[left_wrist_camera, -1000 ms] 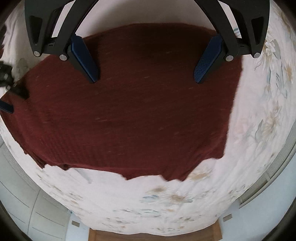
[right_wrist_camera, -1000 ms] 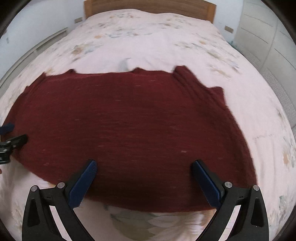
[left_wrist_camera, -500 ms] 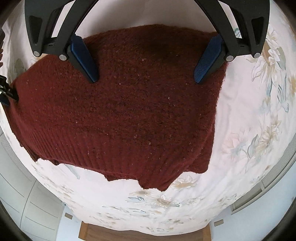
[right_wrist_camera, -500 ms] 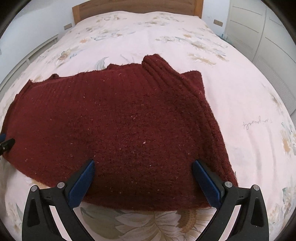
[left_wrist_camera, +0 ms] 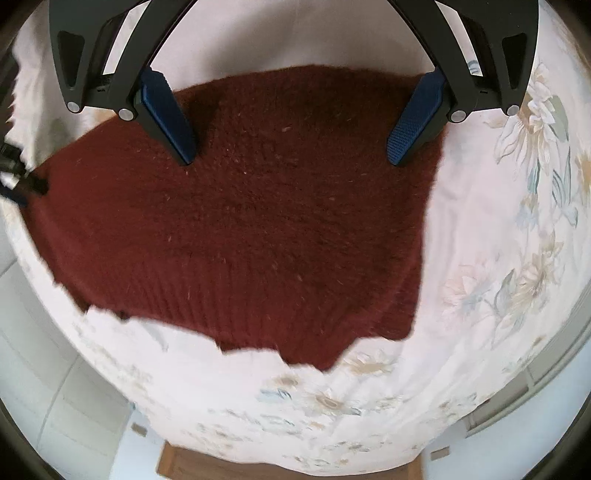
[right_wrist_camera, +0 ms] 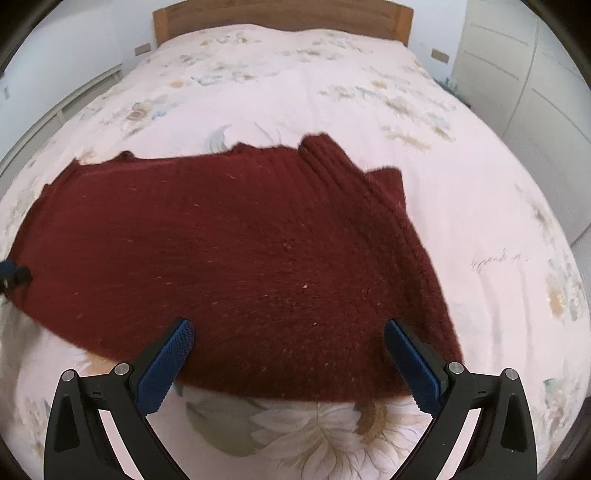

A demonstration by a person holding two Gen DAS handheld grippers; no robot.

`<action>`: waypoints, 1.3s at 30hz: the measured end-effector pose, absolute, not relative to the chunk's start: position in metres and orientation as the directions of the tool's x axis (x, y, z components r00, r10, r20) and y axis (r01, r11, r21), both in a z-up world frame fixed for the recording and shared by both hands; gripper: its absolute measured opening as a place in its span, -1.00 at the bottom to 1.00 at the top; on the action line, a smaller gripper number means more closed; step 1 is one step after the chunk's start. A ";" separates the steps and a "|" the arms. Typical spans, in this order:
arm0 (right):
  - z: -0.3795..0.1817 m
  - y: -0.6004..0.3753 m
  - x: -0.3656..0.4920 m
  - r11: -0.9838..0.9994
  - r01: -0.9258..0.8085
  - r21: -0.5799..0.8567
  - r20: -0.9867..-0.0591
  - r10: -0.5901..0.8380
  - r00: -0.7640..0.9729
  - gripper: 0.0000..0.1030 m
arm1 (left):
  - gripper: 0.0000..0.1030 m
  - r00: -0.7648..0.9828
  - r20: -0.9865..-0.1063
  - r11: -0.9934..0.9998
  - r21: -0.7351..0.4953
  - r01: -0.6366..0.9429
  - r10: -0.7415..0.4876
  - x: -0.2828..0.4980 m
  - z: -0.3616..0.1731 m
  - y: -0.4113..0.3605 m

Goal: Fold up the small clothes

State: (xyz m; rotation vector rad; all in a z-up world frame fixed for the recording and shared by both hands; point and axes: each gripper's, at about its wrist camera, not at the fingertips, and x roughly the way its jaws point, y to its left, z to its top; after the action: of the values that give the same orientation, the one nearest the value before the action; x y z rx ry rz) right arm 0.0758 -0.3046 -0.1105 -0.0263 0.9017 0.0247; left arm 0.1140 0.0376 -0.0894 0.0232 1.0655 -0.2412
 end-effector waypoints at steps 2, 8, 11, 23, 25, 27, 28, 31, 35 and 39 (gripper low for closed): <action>-0.104 -0.304 0.068 0.999 -0.038 -0.005 -0.773 0.020 0.634 1.00 | 0.98 0.476 -0.858 0.977 -0.126 0.174 -0.196 0.115 -0.080 0.052; -0.098 -0.306 0.049 0.999 -0.034 0.014 -0.773 0.033 0.634 1.00 | 0.98 0.440 -0.888 0.991 -0.118 0.064 -0.134 0.133 -0.087 0.097; -0.102 -0.309 0.043 1.000 -0.024 0.017 -0.783 0.028 0.621 1.00 | 0.98 0.374 -0.903 0.975 -0.223 0.013 -0.212 0.144 -0.105 0.114; -0.110 -0.335 0.029 0.998 0.047 0.036 -0.805 0.001 0.593 1.00 | 0.14 0.285 -0.878 0.923 -0.372 0.099 -0.384 0.161 -0.124 0.084; -0.108 -0.340 0.026 0.998 0.054 0.041 -0.802 0.000 0.597 1.00 | -0.22 0.269 -0.870 0.910 -0.402 0.101 -0.414 0.164 -0.121 0.082; -0.106 -0.345 0.025 0.997 0.064 0.048 -0.800 0.000 0.599 1.00 | -0.41 0.270 -0.868 0.908 -0.409 0.087 -0.417 0.166 -0.115 0.076; -0.105 -0.347 0.024 0.996 0.068 0.052 -0.800 0.001 0.600 1.00 | -0.43 0.271 -0.869 0.910 -0.404 0.093 -0.413 0.166 -0.111 0.075; -0.101 -0.356 0.023 0.995 0.077 0.065 -0.793 0.005 0.609 1.00 | -0.48 0.295 -0.876 0.924 -0.351 0.150 -0.381 0.164 -0.089 0.060; -0.095 -0.369 0.018 0.993 0.090 0.078 -0.780 0.004 0.626 1.00 | -0.50 0.328 -0.848 0.907 -0.365 0.210 -0.417 0.157 -0.048 0.043; -0.086 -0.388 0.014 0.987 0.119 0.106 -0.763 0.004 0.646 1.00 | -0.51 0.332 -0.820 0.877 -0.379 0.296 -0.466 0.155 -0.004 0.003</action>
State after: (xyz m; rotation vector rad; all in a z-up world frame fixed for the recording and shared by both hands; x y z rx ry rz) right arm 0.0137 -0.3878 -0.0862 0.1514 0.8663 -0.0658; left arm 0.1547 0.0028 -0.0039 -0.1720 1.1277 -0.5011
